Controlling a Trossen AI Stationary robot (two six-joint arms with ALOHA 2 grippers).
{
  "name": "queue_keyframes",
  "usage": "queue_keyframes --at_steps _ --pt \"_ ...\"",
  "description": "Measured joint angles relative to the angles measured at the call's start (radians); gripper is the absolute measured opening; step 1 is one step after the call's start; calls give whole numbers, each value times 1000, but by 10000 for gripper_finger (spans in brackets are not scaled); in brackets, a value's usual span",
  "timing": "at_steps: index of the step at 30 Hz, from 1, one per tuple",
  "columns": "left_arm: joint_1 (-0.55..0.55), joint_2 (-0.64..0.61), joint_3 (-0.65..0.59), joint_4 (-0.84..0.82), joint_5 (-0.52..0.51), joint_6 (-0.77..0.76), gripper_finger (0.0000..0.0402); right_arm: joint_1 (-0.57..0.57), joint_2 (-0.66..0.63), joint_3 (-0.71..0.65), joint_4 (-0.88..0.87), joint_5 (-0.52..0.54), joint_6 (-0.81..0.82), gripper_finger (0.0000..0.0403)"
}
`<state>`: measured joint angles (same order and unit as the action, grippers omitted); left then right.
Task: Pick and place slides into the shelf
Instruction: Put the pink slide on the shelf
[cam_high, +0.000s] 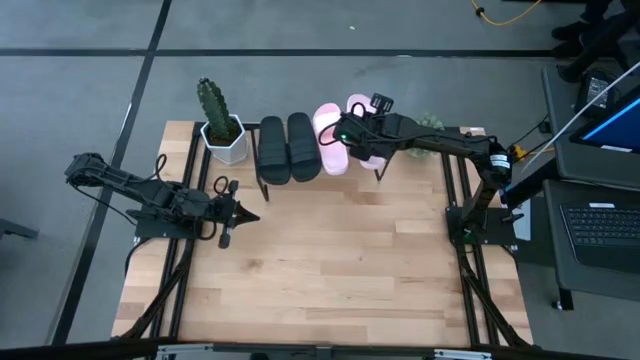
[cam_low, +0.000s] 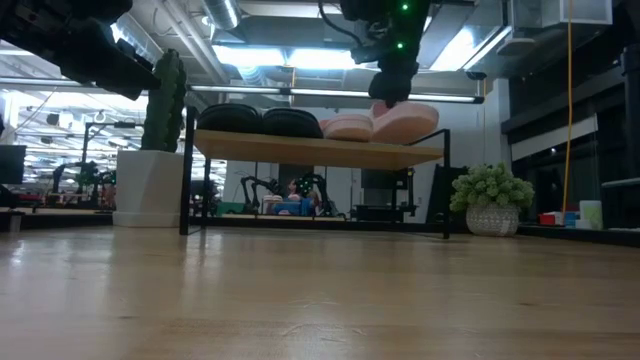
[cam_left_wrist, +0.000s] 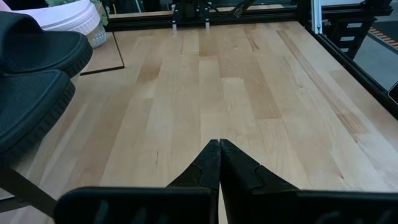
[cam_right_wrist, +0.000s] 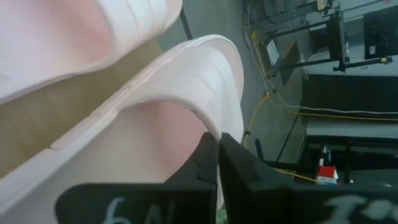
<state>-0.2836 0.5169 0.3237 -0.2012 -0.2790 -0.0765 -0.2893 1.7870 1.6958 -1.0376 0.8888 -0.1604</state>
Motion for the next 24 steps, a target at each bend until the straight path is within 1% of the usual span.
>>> queue_keyframes --at_steps 12,14,24 --pt "0 0 0 0 0 0 0 -2 0 0 30 -17 3 3" --pt "0 0 0 0 0 0 0 -2 5 0 39 -31 4 3" --pt "0 0 0 -1 0 0 0 -2 48 -1 38 -27 1 3"
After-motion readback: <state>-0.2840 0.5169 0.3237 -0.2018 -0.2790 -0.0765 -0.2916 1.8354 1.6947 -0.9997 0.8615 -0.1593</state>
